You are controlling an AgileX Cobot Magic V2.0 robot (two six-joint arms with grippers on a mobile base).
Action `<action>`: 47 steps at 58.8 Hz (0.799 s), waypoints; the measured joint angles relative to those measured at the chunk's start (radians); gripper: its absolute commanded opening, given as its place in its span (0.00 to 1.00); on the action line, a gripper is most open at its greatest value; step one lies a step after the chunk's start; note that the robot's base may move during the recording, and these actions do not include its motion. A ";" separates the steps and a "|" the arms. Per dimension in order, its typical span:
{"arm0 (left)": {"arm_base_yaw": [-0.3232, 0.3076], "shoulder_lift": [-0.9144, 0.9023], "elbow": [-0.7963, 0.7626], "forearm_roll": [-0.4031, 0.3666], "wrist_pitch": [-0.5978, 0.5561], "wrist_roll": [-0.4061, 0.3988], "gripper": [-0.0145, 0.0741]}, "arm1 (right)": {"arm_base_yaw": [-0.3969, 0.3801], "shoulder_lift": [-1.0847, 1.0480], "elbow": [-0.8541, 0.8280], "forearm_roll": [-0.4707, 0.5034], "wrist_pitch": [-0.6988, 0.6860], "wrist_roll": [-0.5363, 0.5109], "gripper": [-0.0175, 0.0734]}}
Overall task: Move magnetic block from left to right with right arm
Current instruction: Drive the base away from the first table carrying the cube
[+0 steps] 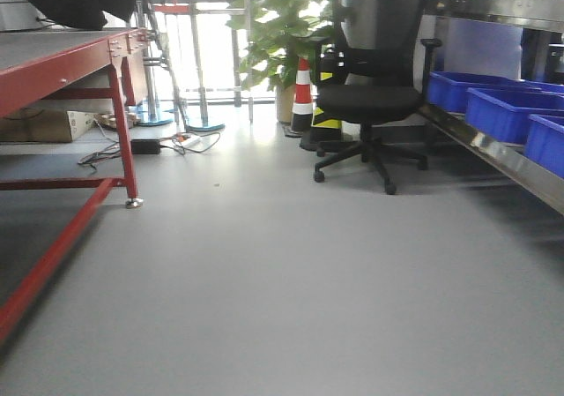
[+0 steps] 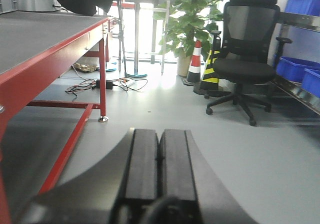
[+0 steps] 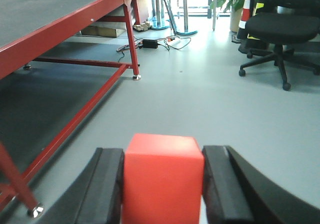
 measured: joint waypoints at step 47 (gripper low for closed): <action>0.000 0.000 0.000 0.000 0.000 0.000 0.03 | 0.000 0.000 0.000 0.000 0.000 0.000 0.38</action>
